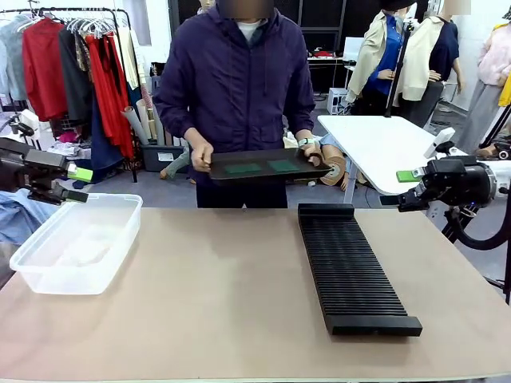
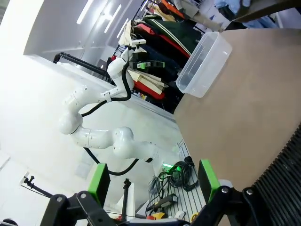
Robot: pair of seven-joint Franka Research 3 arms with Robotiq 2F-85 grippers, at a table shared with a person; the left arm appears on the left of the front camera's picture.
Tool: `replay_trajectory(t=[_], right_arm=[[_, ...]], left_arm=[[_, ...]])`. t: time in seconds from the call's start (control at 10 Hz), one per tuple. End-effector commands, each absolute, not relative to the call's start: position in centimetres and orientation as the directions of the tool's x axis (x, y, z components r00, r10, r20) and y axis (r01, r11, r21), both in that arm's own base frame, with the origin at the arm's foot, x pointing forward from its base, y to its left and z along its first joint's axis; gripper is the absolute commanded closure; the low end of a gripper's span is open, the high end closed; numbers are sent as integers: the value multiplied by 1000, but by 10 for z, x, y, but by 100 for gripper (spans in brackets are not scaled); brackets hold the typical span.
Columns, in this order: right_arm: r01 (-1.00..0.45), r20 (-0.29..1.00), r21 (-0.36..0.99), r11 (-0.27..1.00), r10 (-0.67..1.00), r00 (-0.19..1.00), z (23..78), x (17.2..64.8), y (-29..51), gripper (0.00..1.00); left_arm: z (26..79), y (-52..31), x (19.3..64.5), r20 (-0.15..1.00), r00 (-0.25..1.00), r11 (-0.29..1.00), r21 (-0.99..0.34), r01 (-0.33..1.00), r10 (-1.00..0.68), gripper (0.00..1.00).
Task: Sort PCBs into racks and boxes based on the side picked up.
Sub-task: Pick up the Blank PCB handed by the Human.
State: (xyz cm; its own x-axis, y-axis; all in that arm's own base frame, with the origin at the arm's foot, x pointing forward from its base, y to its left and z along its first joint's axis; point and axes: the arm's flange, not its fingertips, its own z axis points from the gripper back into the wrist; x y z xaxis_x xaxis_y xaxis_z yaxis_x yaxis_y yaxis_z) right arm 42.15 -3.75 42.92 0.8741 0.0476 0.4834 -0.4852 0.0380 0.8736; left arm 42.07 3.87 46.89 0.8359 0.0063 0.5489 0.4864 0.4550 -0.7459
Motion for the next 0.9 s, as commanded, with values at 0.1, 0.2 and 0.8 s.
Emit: replay_trajectory(t=[0.1,0.2,0.8], right_arm=[[-473,470,880,40,68,880,428,420,-36,0],[-473,470,880,40,68,880,428,420,-36,0],[-473,470,880,40,68,880,428,420,-36,0]], left_arm=[[473,42,421,545,838,457,-751,476,23,0],[473,42,421,545,838,457,-751,476,23,0],[473,42,421,545,838,457,-751,476,23,0]])
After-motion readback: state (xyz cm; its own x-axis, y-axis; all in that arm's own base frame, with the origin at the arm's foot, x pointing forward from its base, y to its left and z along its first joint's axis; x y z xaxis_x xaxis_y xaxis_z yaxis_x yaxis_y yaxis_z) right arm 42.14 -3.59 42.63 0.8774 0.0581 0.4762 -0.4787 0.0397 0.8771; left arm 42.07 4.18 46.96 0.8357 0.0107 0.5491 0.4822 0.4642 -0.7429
